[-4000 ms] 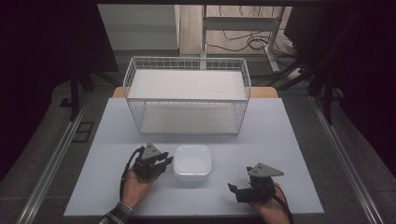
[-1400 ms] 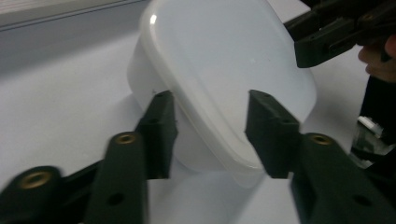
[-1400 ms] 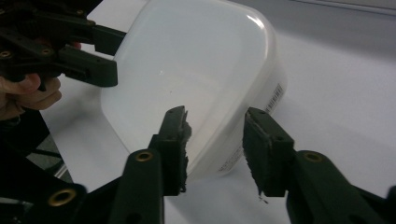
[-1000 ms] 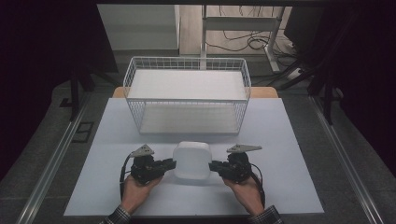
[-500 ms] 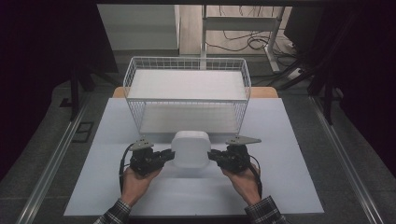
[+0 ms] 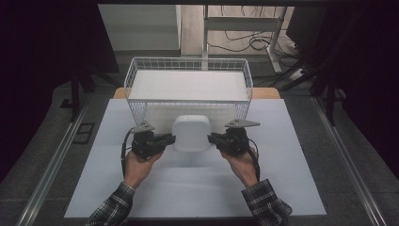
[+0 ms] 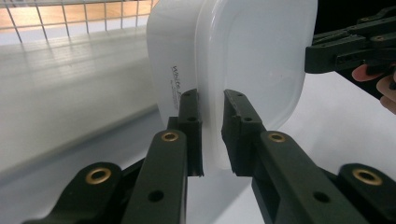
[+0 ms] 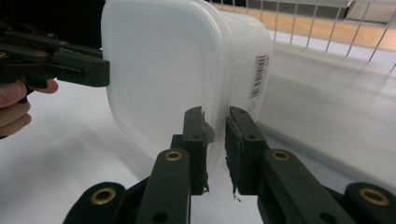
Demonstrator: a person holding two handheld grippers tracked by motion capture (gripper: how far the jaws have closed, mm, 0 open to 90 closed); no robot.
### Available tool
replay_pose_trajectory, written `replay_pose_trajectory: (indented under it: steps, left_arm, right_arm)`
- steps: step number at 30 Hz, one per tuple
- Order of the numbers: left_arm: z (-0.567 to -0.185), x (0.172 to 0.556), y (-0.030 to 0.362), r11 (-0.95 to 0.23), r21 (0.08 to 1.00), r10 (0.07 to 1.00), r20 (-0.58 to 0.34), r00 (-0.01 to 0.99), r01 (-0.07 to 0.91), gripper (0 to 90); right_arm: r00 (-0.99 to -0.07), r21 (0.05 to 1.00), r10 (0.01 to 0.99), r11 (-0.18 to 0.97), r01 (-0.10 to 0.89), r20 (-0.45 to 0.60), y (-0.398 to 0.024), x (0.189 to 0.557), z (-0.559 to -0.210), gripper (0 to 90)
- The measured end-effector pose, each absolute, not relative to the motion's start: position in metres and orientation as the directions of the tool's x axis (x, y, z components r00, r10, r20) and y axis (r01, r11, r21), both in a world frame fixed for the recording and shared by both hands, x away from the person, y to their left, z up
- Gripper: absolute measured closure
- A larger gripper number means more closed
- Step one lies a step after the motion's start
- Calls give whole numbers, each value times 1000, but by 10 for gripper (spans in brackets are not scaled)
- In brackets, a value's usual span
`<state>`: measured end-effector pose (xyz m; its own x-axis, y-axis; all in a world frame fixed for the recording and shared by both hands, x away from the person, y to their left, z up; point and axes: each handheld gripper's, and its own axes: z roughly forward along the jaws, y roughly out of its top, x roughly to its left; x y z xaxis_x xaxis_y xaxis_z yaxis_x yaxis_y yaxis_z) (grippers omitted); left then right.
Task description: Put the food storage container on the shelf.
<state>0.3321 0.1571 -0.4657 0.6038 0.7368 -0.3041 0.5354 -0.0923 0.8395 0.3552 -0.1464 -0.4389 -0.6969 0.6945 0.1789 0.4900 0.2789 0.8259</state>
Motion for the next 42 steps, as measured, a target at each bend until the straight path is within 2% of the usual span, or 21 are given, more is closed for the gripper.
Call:
replay_pose_trajectory:
  steps: [15, 31, 42]
  left_arm:
    - [-487, 372, 152, -85, 808, 744, -338, 577, 582, 786]
    - [-496, 388, 144, -73, 801, 752, -347, 561, 594, 769]
    - [-494, 395, 136, -109, 812, 793, -277, 543, 574, 661]
  right_arm:
    - [-652, 803, 729, 253, 539, 208, -144, 395, -458, 773]
    - [-608, 788, 758, 218, 575, 234, -148, 413, -472, 745]
    - [-596, 801, 781, 229, 553, 188, -139, 421, -472, 674]
